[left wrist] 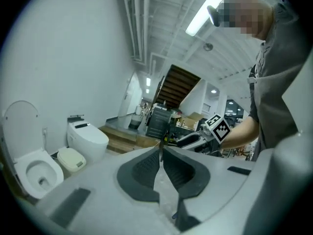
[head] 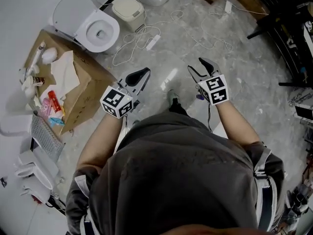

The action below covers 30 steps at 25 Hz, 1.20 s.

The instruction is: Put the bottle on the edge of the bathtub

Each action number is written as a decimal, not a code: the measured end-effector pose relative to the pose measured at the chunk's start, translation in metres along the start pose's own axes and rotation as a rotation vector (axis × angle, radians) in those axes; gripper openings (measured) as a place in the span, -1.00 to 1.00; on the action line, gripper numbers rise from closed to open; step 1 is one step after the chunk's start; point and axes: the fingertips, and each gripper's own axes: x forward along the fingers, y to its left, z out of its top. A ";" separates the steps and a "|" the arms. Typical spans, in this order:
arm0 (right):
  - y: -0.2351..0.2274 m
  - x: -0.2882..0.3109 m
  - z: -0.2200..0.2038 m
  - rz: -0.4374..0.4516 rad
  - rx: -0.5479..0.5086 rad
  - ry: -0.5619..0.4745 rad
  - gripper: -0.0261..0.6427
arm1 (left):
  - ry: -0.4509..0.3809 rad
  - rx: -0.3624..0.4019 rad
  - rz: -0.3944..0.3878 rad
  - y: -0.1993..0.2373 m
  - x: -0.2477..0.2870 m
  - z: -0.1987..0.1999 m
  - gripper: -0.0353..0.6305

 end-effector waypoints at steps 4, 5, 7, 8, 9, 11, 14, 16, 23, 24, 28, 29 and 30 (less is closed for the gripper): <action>0.014 -0.055 0.025 -0.009 0.043 -0.101 -0.36 | -0.062 0.045 -0.038 -0.034 -0.024 0.036 -0.84; 0.017 -0.067 0.030 -0.015 0.047 -0.126 -0.39 | -0.079 0.048 -0.046 -0.040 -0.028 0.044 -0.84; 0.022 -0.091 0.038 -0.026 0.051 -0.175 -0.44 | -0.103 0.051 -0.063 -0.053 -0.033 0.058 -0.85; 0.024 -0.102 0.041 -0.028 0.053 -0.201 -0.48 | -0.108 0.057 -0.070 -0.059 -0.035 0.065 -0.86; 0.024 -0.113 0.044 -0.029 0.058 -0.227 -0.52 | -0.108 0.069 -0.078 -0.066 -0.036 0.071 -0.86; 0.021 -0.133 0.050 -0.036 0.076 -0.280 -0.60 | -0.106 0.097 -0.100 -0.080 -0.035 0.083 -0.86; 0.013 -0.160 0.053 -0.062 0.099 -0.334 -0.73 | -0.117 0.127 -0.134 -0.096 -0.033 0.101 -0.86; 0.008 -0.174 0.052 -0.081 0.095 -0.352 -0.77 | -0.132 0.129 -0.142 -0.102 -0.031 0.109 -0.86; -0.001 -0.215 0.036 -0.142 0.097 -0.392 -0.94 | -0.114 0.136 -0.170 -0.123 -0.021 0.113 -0.86; -0.002 -0.217 0.032 -0.144 0.114 -0.389 -0.95 | -0.110 0.139 -0.174 -0.126 -0.020 0.111 -0.86; -0.003 -0.215 0.022 -0.141 0.161 -0.380 -0.95 | -0.104 0.151 -0.188 -0.133 -0.021 0.108 -0.86; -0.001 -0.214 0.022 -0.141 0.163 -0.380 -0.95 | -0.105 0.148 -0.189 -0.134 -0.021 0.108 -0.86; 0.000 -0.214 0.022 -0.140 0.160 -0.378 -0.95 | -0.105 0.145 -0.190 -0.134 -0.021 0.107 -0.86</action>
